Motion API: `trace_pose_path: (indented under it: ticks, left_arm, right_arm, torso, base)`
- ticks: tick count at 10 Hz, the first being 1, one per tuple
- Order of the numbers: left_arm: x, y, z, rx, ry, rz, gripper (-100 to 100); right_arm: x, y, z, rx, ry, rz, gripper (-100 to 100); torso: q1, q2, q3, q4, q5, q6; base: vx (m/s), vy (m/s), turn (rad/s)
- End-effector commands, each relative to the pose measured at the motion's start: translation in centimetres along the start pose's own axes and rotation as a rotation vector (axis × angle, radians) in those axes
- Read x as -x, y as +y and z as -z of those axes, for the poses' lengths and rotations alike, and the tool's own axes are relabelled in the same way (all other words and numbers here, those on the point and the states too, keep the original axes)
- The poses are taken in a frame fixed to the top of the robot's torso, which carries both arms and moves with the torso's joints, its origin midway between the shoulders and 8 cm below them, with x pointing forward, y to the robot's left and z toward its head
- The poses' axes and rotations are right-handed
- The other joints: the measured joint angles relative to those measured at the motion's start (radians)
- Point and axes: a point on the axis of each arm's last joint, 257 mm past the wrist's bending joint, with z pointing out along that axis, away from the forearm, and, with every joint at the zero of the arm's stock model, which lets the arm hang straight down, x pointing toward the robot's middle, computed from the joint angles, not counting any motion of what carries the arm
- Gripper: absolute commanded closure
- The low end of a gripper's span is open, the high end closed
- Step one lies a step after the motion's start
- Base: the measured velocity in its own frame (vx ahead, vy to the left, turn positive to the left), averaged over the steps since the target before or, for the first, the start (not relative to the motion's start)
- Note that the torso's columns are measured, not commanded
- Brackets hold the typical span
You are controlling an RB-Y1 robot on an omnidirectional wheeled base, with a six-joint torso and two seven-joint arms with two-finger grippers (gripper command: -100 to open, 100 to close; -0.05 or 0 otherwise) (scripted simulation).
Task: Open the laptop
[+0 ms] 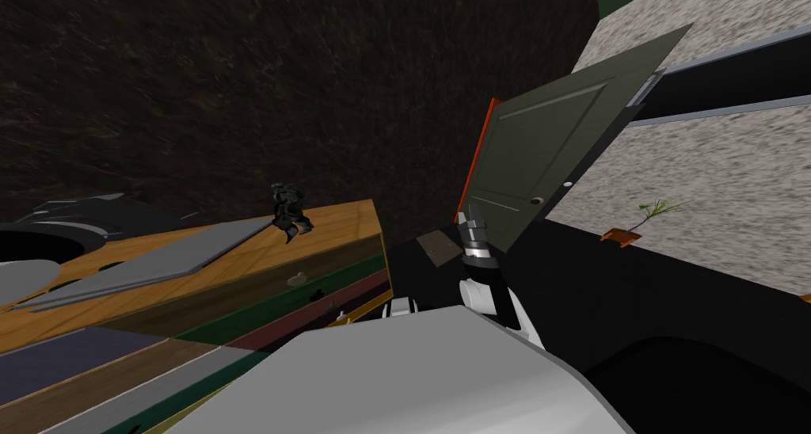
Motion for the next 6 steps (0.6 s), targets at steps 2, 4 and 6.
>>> trace_pose_path:
  ticks: [2,4,6]
  left_arm:
    - [1.6,1.1,0.8,0.026,-0.031,-0.025,-100]
    - [-0.8,0.0,0.3,0.038,-0.015,-0.026,-100]
    - [-2.1,-0.5,0.0,0.044,-0.005,-0.025,-100]
  right_arm:
    - [0.0,0.0,0.0,0.0,0.0,0.0,0]
    - [0.0,0.0,0.0,0.0,0.0,0.0,0]
    - [0.0,0.0,0.0,0.0,0.0,0.0,0]
  torso:
    - [-0.001,0.001,0.001,0.0,0.0,0.001]
    - [-0.003,-0.003,-0.002,-0.001,-0.002,0.0]
    - [-0.003,-0.004,-0.002,-0.001,-0.001,0.001]
  base:
    - [-0.003,0.003,-0.001]
    - [0.014,0.017,0.119]
    - [0.02,0.011,0.046]
